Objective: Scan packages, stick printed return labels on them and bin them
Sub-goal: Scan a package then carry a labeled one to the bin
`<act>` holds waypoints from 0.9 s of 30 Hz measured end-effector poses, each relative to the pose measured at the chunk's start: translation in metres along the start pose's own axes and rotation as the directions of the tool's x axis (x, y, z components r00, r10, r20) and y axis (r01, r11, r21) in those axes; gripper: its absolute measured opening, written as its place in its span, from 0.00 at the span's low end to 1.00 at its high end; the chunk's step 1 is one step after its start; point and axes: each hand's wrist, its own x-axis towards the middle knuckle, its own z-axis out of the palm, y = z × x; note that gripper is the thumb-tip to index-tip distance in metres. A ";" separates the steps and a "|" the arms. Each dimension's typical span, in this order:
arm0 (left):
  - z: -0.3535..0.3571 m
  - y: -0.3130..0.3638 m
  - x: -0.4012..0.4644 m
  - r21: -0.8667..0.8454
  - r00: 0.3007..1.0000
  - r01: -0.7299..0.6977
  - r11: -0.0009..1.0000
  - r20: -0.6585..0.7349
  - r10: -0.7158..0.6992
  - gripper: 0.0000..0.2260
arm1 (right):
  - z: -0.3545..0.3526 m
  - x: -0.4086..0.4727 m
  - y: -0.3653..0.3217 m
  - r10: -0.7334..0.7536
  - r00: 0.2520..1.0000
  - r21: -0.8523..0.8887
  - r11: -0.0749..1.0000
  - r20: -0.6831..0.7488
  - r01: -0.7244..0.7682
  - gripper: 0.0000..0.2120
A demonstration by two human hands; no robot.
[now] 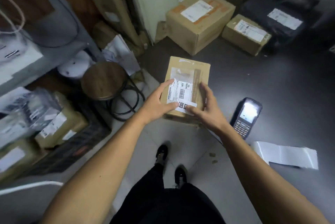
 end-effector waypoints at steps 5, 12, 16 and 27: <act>-0.050 -0.035 -0.084 -0.061 0.966 0.083 0.995 -0.239 -0.095 0.35 | 0.076 -0.011 -0.030 -0.082 0.968 -0.022 0.996 0.238 0.090 0.46; -0.125 -0.100 -0.211 -0.164 0.857 0.144 0.976 -0.472 -0.205 0.33 | 0.209 -0.047 -0.079 -0.123 0.863 -0.081 0.979 0.490 0.185 0.46; -0.169 -0.152 -0.289 -0.272 0.782 0.124 0.954 -0.566 -0.262 0.34 | 0.303 -0.070 -0.098 -0.155 0.780 -0.103 0.957 0.607 0.271 0.47; -0.268 -0.264 -0.463 -0.402 0.663 0.108 0.909 -0.652 -0.368 0.37 | 0.503 -0.139 -0.141 -0.023 0.539 -0.108 0.972 0.842 0.210 0.41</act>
